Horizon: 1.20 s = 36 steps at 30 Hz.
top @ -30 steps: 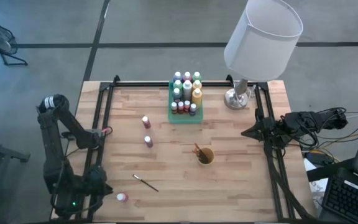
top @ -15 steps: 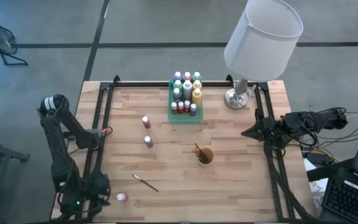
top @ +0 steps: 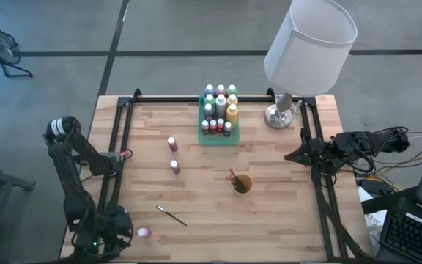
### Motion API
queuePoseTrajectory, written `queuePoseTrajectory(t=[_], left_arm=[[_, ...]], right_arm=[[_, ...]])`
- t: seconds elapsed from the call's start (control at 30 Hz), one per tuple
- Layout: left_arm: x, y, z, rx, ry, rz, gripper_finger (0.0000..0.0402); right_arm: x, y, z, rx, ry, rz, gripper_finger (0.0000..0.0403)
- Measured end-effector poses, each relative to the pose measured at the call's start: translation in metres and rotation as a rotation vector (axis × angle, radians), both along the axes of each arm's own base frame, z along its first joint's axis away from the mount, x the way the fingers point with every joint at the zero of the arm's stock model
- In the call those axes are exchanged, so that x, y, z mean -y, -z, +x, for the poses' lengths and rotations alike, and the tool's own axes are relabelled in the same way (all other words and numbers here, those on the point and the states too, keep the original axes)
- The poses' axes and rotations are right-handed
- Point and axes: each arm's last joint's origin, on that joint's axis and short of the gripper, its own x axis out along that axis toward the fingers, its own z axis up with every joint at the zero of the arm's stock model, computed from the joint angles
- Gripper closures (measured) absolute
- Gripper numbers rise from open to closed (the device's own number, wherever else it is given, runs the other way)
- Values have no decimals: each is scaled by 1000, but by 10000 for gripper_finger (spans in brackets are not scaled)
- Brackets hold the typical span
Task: Pick & Place Paint Supplies
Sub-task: Put the small pink paint bottle into the green bin
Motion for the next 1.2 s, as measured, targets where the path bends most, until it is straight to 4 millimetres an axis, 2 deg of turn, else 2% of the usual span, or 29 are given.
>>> queuePoseTrajectory(t=[0.3, 0.7, 0.83, 1.07, 1.2], left_arm=[[-5, -12, 7, 65, -2, 88, 272], [-9, -13, 19, 114, -23, 132, 271], [-14, -8, 17, 79, -76, 152, 247], [-14, -8, 17, 76, -100, 139, 167], [-14, -9, 18, 94, -107, 133, 136]], right_arm=[[0, 0, 0, 0, 0, 0, 394], [0, 0, 0, 0, 0, 0, 394], [0, 0, 0, 0, 0, 0, 394], [0, 0, 0, 0, 0, 0, 394], [0, 0, 0, 0, 0, 0, 394]])
